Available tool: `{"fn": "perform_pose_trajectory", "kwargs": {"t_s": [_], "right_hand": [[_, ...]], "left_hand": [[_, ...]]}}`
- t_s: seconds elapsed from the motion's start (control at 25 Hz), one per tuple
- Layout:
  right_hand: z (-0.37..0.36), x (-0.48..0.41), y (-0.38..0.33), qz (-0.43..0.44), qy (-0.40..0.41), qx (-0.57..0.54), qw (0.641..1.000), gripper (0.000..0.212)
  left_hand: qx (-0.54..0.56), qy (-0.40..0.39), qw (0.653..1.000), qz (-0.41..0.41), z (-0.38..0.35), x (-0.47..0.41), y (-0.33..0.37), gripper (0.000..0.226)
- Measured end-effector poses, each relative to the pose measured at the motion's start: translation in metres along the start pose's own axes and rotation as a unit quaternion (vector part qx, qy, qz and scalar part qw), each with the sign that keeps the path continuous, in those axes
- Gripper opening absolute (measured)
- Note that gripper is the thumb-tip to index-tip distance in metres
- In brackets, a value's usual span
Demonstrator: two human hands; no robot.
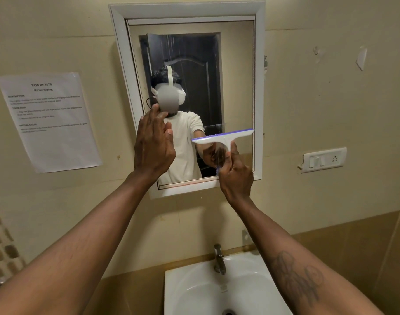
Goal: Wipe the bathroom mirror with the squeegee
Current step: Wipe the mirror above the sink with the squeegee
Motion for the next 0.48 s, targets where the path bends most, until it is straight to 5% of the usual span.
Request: {"fn": "perform_pose_trajectory", "kwargs": {"t_s": [0.48], "right_hand": [[-0.009, 0.034, 0.024, 0.011, -0.006, 0.012, 1.000, 0.053]], "left_hand": [[-0.012, -0.029, 0.999, -0.019, -0.010, 0.034, -0.015, 0.050]]}}
Point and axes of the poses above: each hand's wrist, its own x-axis away from the middle knuckle, its own z-axis out of the back of the hand, y = z × x, the point moved 1 cm from there along -x, towards the middle knuckle, and after that the axes turned 6 degrees about x, right-handed, at the moved point
